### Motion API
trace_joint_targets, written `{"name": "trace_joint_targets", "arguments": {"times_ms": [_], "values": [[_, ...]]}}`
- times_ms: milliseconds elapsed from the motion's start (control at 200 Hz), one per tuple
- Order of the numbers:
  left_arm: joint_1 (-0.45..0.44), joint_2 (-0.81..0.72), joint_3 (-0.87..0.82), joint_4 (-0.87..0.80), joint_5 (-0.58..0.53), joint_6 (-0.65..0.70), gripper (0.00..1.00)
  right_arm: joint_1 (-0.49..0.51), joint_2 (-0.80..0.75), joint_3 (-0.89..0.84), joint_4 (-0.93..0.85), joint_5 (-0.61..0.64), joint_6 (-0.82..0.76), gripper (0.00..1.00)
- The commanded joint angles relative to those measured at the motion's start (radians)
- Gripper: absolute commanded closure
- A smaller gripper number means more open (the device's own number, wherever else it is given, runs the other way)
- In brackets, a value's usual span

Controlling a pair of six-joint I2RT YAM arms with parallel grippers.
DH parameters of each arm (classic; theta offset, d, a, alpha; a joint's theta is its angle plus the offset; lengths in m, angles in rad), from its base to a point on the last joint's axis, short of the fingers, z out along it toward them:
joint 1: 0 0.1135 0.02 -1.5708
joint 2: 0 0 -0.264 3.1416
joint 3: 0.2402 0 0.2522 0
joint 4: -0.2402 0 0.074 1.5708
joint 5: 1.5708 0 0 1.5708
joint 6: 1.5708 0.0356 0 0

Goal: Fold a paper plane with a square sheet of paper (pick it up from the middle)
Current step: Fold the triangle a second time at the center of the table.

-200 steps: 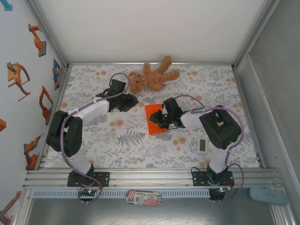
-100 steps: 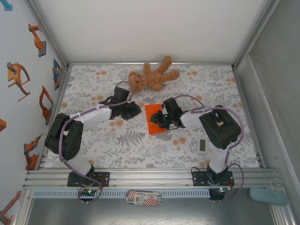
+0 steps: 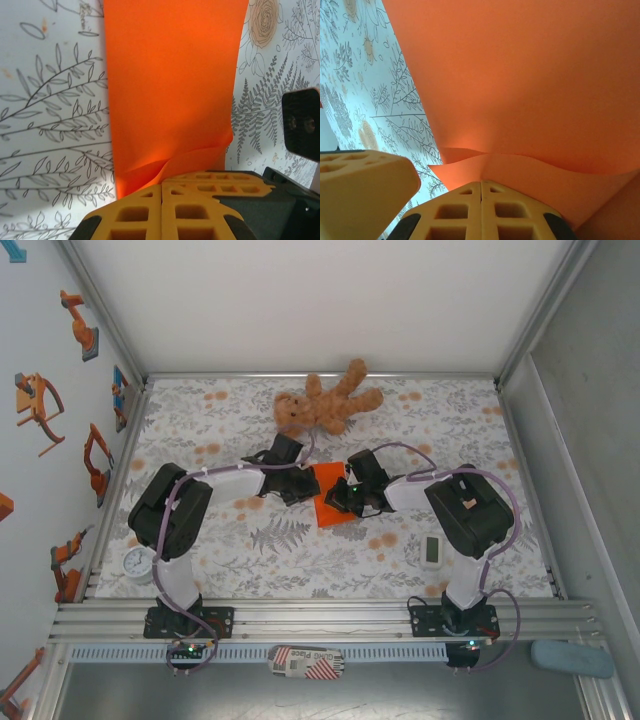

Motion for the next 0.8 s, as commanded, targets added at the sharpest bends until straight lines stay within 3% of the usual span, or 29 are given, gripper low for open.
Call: {"name": "trace_joint_targets", "arguments": {"times_ms": [0,376,791], "values": [[-0.009,0.014,0.034,-0.014,0.011,0.035,1.00,0.005,0.024,0.004,-0.072,0.042,-0.010,1.00],[-0.016,0.049,0.031,-0.049,-0.005,0.048,1.00,0.005,0.020,0.002,-0.078,0.044,-0.007,1.00],[-0.015,0.088,0.065,-0.188,-0.110,0.064,1.00,0.003,-0.070,0.022,-0.075,0.022,-0.049,1.00]]}}
